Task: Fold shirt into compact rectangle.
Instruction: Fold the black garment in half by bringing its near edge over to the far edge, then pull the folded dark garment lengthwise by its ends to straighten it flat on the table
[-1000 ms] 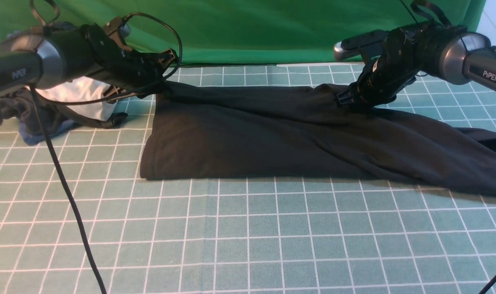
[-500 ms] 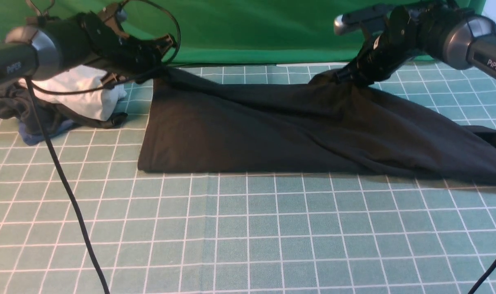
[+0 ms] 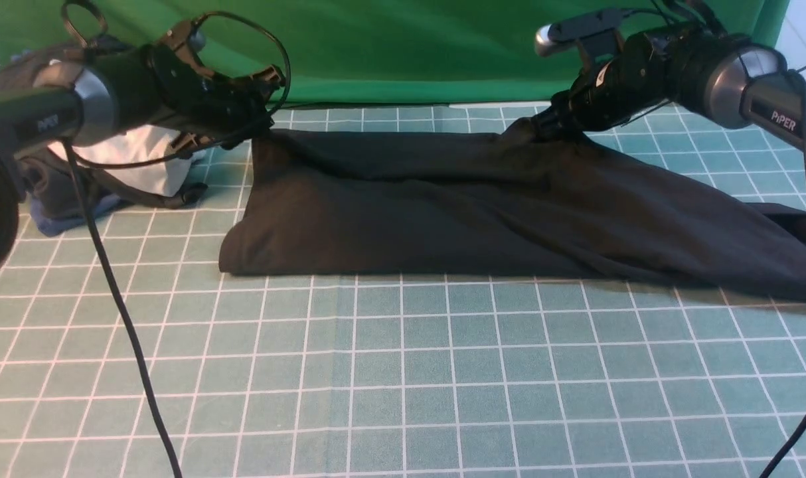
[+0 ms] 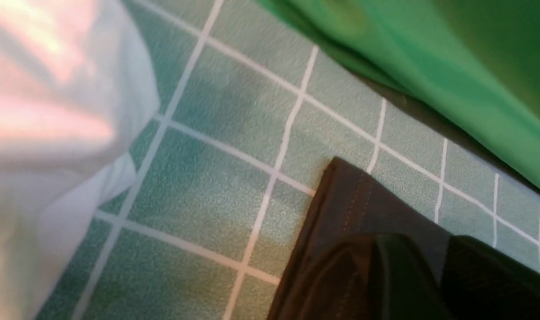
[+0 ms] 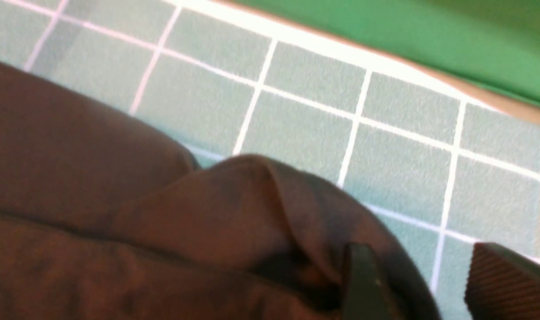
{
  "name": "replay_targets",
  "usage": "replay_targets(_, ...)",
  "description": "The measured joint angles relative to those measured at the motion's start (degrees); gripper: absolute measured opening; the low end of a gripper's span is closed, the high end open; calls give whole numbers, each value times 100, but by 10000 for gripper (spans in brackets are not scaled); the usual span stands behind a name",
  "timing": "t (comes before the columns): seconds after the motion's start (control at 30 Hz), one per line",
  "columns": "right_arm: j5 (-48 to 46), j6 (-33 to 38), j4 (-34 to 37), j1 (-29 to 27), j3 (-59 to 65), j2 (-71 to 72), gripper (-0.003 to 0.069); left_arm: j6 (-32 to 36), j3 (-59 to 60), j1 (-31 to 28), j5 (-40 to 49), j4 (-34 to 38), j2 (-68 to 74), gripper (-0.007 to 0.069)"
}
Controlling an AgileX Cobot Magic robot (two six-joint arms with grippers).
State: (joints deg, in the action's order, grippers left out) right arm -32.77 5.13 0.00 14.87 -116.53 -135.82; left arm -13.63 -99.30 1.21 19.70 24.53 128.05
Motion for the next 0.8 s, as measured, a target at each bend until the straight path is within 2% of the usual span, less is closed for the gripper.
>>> replay_targets(0.03, -34, 0, 0, 0, 0, 9, 330, 1, -35, -6, 35, 0, 0, 214)
replay_targets(0.13, -841, 5, 75, 0, -485, 280, 299, -33, -910, -128, 881, -57, -12, 344)
replay_targets(0.2, -1365, 35, 268, 0, -703, 426, 231, -39, -1352, -184, 1376, -114, -18, 379)
replay_targets(0.27, -1936, 252, 742, 0, -852, 556, 112, -39, -1831, -230, 2083, -180, -30, 396)
replay_targets(0.33, -2430, 533, 1357, 15, -872, 592, 48, 59, -2124, -234, 2773, -201, -42, 391)
replay_targets(0.43, -2796, 751, 1789, 125, -797, 424, 20, 365, -2252, -178, 3754, -206, -43, 336)
replay_targets(0.57, -2982, 850, 1919, 275, -733, 52, 14, 816, -2267, -78, 4757, -206, 56, 171)
replay_targets(0.63, -2918, 862, 1930, 316, -733, -127, 13, 977, -2267, -31, 4941, -209, 139, 83)
replay_targets(0.8, -2054, 826, 1942, 356, -733, -437, 13, 1060, -2267, 3, 4926, -155, 359, 11)
